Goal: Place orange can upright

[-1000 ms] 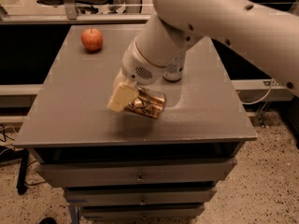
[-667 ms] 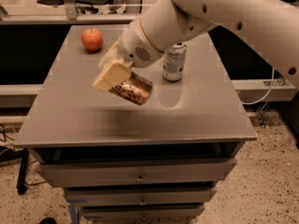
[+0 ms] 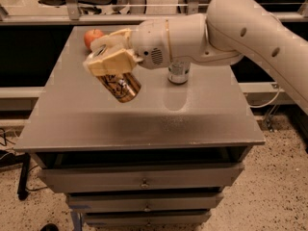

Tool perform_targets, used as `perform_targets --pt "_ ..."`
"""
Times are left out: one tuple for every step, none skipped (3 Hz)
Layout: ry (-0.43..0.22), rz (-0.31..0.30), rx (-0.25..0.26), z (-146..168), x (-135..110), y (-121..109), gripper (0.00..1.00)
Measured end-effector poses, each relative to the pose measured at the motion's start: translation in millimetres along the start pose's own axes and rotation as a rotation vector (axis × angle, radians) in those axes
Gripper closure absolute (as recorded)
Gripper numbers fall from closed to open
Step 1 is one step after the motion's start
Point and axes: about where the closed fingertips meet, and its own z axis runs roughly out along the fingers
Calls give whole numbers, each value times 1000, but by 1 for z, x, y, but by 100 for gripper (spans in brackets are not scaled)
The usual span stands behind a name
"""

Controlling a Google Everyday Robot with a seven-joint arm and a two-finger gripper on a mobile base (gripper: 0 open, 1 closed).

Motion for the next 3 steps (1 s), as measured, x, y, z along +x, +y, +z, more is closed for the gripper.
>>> perform_targets --pt "-65 6 -4 -7 -20 9 100" --pt "-57 5 -5 -5 -18 8 100" --pt "-92 -31 -4 -7 -24 9 100"
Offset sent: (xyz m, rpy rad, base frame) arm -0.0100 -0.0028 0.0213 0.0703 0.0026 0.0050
